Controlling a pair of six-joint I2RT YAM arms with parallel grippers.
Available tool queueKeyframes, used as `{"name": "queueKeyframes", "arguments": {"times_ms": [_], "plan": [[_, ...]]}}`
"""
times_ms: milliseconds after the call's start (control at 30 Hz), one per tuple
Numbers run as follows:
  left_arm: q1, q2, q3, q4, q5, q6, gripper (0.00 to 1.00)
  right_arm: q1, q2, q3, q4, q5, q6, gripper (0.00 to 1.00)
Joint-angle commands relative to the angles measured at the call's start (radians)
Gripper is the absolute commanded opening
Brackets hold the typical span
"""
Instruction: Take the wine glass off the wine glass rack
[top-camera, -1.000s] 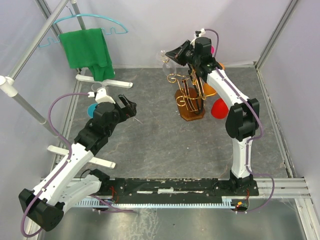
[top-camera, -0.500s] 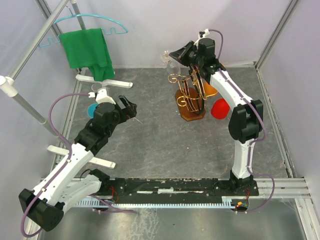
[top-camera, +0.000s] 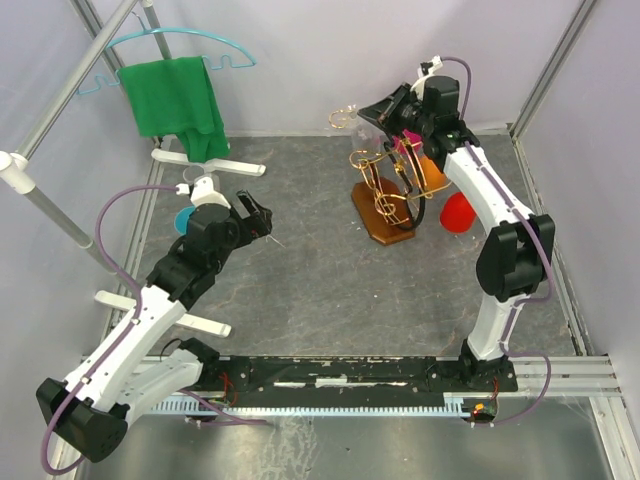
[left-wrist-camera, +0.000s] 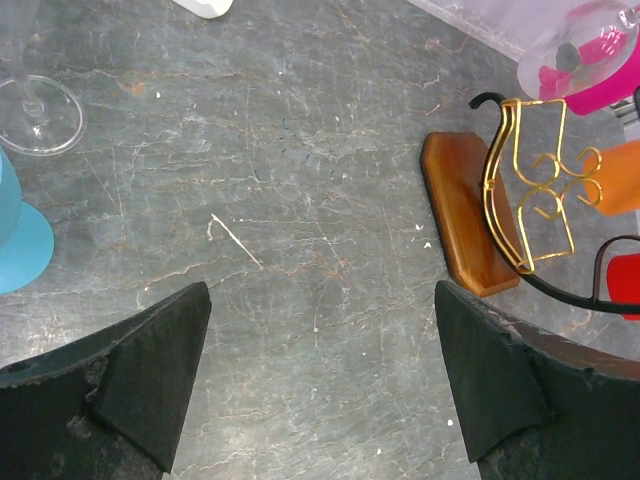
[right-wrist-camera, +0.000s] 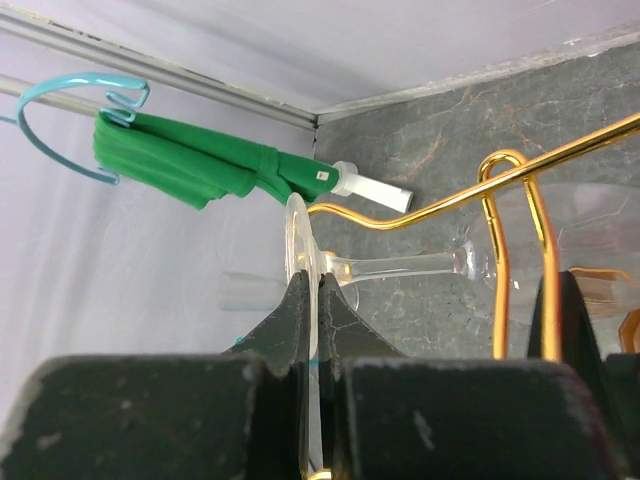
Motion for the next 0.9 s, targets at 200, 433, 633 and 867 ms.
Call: {"name": "queueKeyframes", "arguments": {"times_ms": [200,433,633,867], "plan": [[-0.001,-0.02,0.013,0.02,0.011,-0.037,0.99,-0.01,-0.08,-0.028,0.077,-0.06,-0.002,0.01],[-0.001,-0.032,0.036,-0.006,-0.038,-0.043,1.0,-0.01,-0.132,-0.11,0.134,-0.108,0.038,0.01],[0.0,-0.007,0.054,0.006,-0.027,-0.074,0.97,-0.004,-0.174,-0.159,0.197,-0.211,0.106,0.01],[0.002,0.021,0.076,0.02,0.008,-0.072,0.96,0.007,-0.168,-0.163,0.269,-0.293,0.186,0.01]]}}
